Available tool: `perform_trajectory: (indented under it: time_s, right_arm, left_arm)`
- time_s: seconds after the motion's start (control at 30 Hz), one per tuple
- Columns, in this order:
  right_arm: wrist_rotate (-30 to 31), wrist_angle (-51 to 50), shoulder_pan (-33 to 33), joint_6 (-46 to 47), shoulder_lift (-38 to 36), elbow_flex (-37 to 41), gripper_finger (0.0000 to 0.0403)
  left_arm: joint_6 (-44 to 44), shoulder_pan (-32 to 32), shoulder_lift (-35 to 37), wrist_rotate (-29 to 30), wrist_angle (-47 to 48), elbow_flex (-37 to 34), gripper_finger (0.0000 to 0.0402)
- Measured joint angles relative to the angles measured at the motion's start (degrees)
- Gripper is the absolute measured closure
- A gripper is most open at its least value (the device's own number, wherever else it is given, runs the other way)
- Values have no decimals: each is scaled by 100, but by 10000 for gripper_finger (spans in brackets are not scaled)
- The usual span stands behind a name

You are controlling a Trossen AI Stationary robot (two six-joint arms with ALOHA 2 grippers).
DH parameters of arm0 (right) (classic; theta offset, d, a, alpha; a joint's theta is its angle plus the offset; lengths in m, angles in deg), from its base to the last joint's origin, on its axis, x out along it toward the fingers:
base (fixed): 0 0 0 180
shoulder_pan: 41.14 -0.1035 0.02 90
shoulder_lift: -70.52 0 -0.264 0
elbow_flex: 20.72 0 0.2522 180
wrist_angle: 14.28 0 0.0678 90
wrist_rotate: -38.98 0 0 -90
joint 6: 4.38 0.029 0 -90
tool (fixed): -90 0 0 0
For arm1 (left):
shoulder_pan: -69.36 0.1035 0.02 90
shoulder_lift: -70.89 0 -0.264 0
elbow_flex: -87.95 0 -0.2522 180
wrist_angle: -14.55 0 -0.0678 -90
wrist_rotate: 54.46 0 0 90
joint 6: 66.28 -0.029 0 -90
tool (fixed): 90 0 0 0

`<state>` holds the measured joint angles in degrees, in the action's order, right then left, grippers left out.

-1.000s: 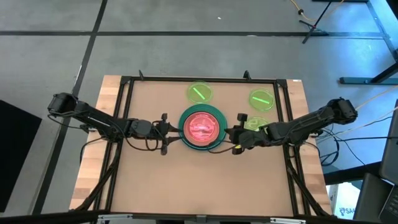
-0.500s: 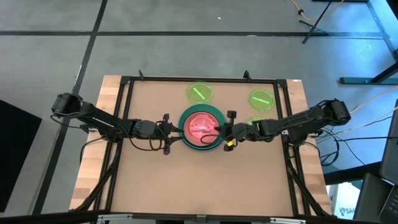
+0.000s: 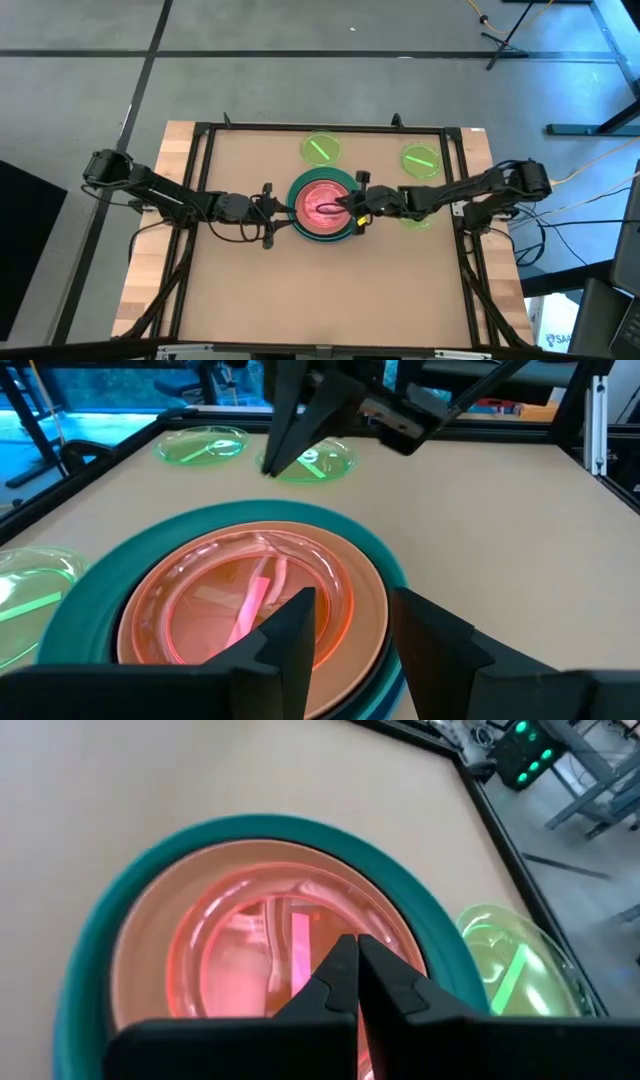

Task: Stack plastic plates
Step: Stack the light green plate on top of the pink plate

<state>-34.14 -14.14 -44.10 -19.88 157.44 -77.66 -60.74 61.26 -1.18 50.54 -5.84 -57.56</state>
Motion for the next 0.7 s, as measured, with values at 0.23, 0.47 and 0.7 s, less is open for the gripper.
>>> perform_trajectory:
  time_s: [0.23,0.47,0.7]
  right_arm:
    - [-107,350,203,-2,294,0,403]
    - [-103,424,201,-148,408,0,403]
    - [-153,548,354,-138,408,0,403]
  left_arm:
    - [7,-2,0,-12,-16,0,274]
    - [7,0,0,-12,-17,0,274]
    - [76,-50,0,-12,-17,0,274]
